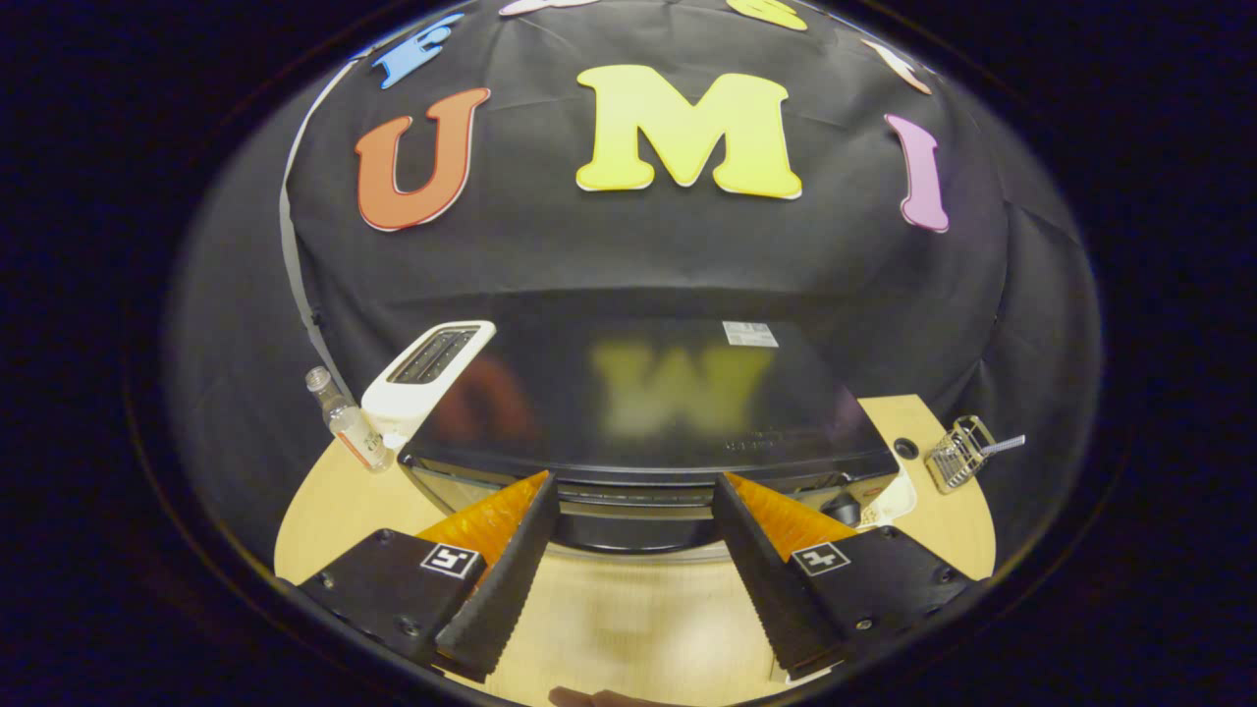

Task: Open the toaster oven, put the food inside, and close the toaster oven door.

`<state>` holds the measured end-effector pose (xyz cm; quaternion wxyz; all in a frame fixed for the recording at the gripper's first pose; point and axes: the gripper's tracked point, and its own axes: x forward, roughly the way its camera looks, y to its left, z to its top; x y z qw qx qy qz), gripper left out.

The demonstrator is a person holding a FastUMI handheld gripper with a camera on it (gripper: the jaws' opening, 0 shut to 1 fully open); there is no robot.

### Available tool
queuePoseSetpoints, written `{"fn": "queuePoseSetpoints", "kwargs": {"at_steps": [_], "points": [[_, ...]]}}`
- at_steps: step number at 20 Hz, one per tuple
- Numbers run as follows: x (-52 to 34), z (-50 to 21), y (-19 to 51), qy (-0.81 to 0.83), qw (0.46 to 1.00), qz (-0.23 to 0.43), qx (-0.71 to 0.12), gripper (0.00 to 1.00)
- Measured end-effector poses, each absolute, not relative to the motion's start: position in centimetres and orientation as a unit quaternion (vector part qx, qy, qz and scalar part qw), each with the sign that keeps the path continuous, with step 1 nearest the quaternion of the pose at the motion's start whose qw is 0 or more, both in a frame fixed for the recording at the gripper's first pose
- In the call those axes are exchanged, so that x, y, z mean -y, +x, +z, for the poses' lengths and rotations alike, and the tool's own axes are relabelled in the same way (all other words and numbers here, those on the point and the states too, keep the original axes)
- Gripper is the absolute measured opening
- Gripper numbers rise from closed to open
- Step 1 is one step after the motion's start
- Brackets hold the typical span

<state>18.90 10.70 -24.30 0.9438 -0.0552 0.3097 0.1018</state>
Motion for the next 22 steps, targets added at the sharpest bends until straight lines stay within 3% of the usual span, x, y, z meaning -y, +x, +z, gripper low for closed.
{"fn": "queuePoseSetpoints", "kwargs": {"at_steps": [22], "points": [[-7.3,-31.3,6.8,-0.086,0.935,0.077,-0.334,1.00]]}}
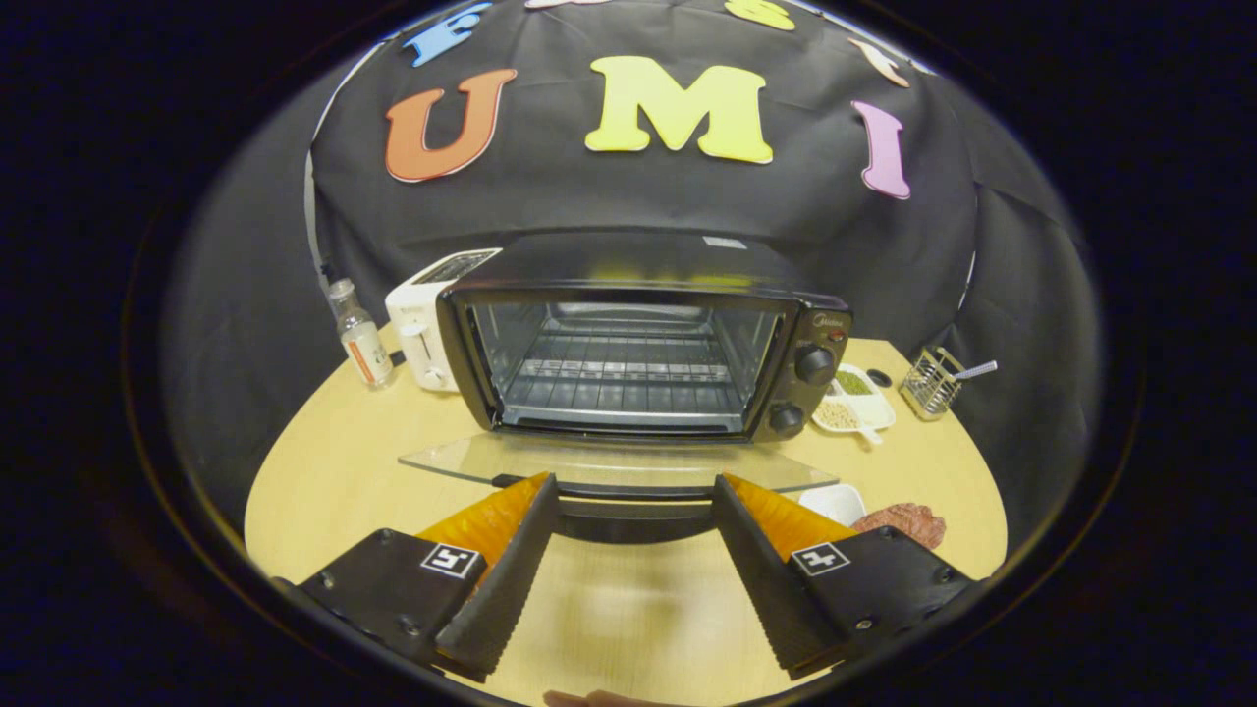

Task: Open the toaster oven, put the food inside, and close the toaster oven door.

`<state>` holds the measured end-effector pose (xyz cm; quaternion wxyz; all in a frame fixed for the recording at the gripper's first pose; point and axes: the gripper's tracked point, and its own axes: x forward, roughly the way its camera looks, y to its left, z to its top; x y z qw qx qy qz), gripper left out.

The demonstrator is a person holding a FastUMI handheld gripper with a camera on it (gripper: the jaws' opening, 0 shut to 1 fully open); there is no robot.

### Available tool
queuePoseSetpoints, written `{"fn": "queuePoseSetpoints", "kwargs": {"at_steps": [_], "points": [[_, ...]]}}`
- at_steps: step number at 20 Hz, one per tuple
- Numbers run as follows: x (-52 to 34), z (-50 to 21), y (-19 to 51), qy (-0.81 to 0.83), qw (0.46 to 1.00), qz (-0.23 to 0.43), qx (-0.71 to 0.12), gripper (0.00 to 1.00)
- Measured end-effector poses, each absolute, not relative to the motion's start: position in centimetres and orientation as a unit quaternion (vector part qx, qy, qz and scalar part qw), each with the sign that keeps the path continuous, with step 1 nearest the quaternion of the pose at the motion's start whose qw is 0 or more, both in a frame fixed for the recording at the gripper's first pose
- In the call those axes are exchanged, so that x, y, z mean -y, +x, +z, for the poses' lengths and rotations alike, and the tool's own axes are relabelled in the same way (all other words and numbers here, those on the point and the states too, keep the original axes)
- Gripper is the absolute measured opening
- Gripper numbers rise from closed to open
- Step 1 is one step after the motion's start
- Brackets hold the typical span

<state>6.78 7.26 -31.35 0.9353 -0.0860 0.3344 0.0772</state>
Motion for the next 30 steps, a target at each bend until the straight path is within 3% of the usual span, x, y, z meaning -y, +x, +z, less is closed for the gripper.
{"fn": "queuePoseSetpoints", "kwargs": {"at_steps": [10,14,21,30], "points": [[-6.3,-40.2,3.5,-0.084,0.897,0.083,-0.426,1.00],[-6.3,-40.1,3.5,-0.095,0.904,0.078,-0.408,1.00],[-5.5,-37.2,2.0,-0.064,0.897,0.125,-0.420,1.00],[4.4,-30.6,2.9,-0.077,0.911,0.124,-0.386,1.00]]}}
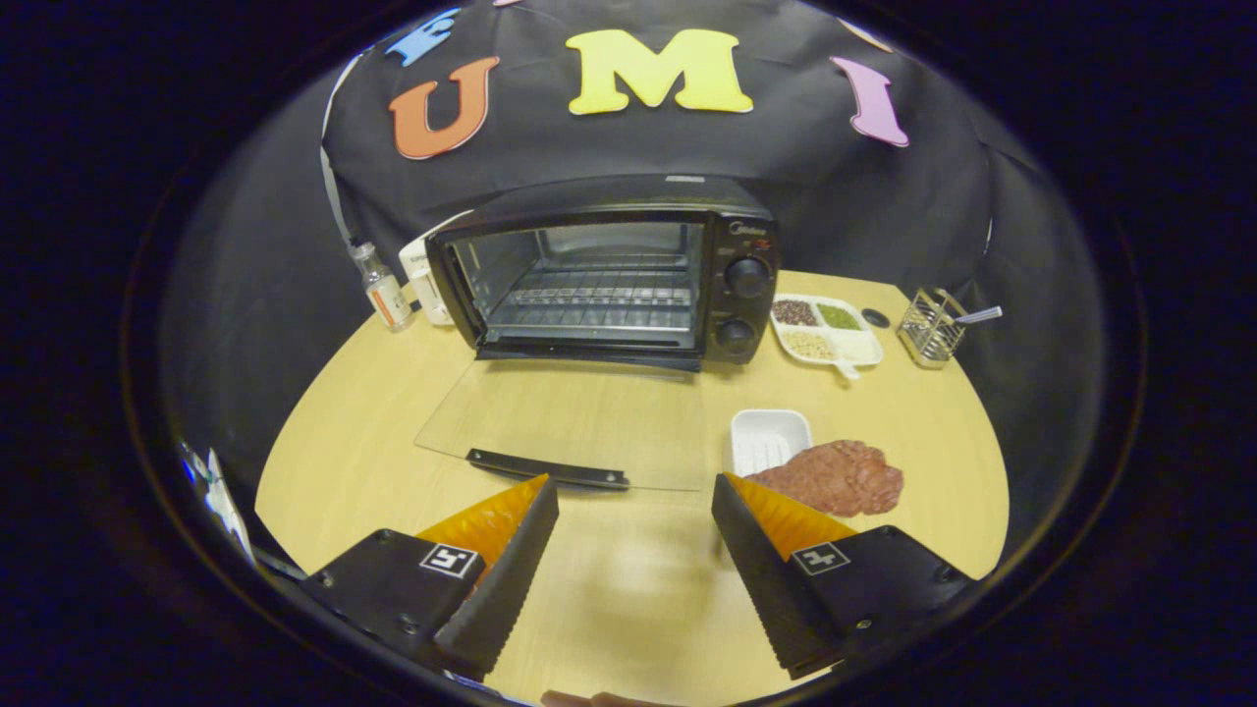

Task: Open the toaster oven, put the food inside, and close the toaster oven door.

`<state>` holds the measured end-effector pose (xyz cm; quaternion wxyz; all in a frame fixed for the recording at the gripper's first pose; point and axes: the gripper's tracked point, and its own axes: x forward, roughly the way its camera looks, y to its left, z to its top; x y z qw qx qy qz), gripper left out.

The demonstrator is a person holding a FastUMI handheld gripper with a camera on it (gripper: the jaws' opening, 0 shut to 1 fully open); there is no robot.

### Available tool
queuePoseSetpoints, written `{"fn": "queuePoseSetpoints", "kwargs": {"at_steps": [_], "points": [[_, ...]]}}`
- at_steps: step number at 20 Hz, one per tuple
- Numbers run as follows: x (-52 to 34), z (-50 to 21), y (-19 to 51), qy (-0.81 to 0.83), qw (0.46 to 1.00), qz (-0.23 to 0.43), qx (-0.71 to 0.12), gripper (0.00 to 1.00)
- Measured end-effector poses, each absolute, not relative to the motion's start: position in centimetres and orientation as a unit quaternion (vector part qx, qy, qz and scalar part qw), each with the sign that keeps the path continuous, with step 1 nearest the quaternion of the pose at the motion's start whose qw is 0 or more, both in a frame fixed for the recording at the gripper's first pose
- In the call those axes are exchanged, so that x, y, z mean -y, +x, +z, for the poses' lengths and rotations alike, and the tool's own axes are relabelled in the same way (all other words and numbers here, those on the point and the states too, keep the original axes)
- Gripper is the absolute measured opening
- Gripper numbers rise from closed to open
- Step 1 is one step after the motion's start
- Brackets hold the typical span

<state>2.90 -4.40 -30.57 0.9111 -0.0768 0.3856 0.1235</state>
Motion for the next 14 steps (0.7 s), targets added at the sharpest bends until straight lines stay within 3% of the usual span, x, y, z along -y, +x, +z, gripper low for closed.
{"fn": "queuePoseSetpoints", "kwargs": {"at_steps": [10,14], "points": [[16.0,-27.7,5.8,-0.016,0.921,0.110,-0.372,1.00],[17.8,-29.4,6.7,0.035,0.907,0.129,-0.399,0.91]]}}
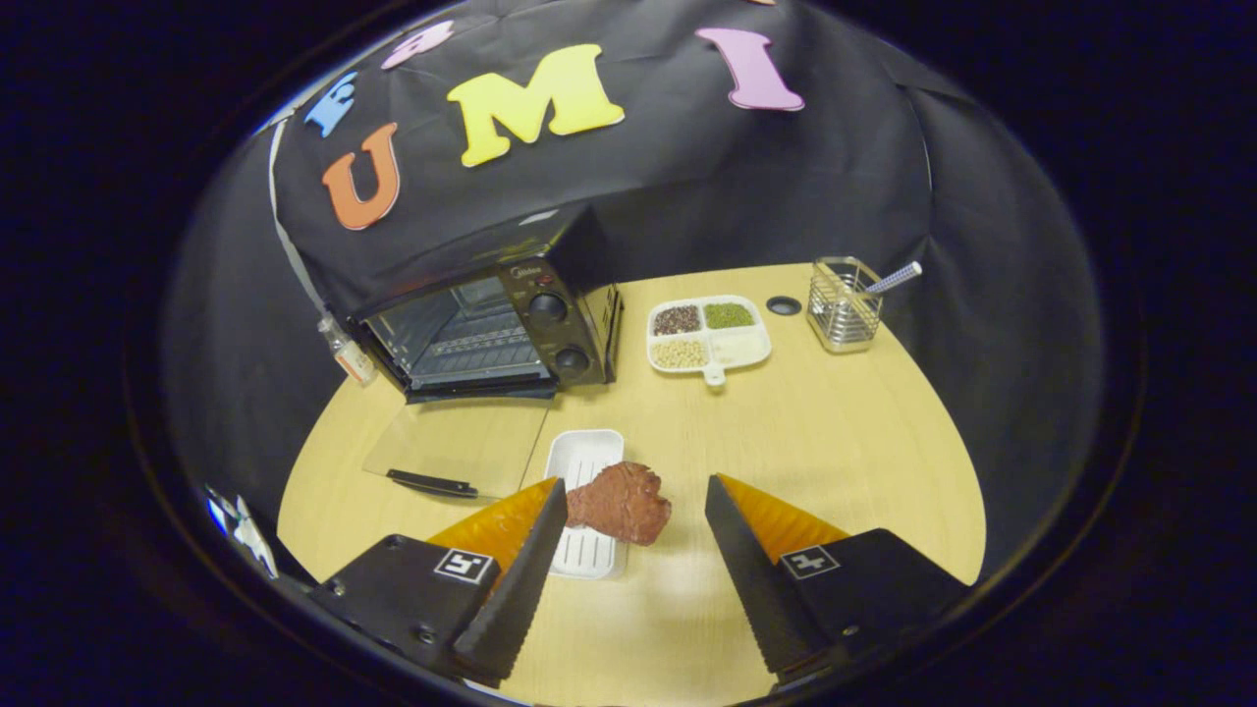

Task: Open the toaster oven, put the food inside, and close the toaster oven door.

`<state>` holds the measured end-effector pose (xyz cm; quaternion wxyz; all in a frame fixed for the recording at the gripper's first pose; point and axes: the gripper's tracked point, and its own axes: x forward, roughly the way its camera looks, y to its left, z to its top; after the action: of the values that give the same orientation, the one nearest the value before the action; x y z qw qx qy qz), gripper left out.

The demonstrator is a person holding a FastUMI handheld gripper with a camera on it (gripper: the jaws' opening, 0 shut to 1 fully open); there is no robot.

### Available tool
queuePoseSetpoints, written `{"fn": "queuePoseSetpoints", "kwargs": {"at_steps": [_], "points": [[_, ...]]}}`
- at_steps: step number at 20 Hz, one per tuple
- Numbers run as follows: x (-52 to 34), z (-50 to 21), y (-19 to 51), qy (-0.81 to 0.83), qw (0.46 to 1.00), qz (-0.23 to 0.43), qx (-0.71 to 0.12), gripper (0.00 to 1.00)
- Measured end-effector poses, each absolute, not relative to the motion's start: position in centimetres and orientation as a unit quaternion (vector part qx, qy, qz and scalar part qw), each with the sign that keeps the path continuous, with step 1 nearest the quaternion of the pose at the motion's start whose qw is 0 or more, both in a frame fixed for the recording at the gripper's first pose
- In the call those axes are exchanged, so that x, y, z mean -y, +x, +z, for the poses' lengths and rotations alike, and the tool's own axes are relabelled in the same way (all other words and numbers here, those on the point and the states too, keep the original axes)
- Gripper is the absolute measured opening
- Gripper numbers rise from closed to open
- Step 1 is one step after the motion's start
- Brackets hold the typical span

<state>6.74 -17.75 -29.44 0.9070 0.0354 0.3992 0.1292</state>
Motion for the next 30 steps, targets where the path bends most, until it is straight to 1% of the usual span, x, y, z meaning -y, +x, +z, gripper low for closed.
{"fn": "queuePoseSetpoints", "kwargs": {"at_steps": [2,4,5,6,10,13,15,22,26,30], "points": [[17.5,-30.6,6.6,0.066,0.894,0.150,-0.417,0.87],[16.8,-31.6,6.4,0.100,0.877,0.174,-0.437,0.79],[16.5,-31.9,6.4,0.116,0.870,0.185,-0.442,0.73],[16.5,-32.1,6.4,0.127,0.865,0.191,-0.446,0.70],[17.2,-32.7,6.5,0.154,0.858,0.185,-0.454,0.31],[16.5,-32.3,5.8,0.173,0.852,0.191,-0.457,0.13],[16.3,-31.3,4.9,0.151,0.861,0.189,-0.448,0.09],[14.7,-26.7,3.6,0.047,0.900,0.176,-0.397,0.09],[12.3,-23.9,2.7,-0.007,0.916,0.178,-0.359,0.09],[9.2,-22.7,2.0,-0.049,0.924,0.184,-0.331,0.09]]}}
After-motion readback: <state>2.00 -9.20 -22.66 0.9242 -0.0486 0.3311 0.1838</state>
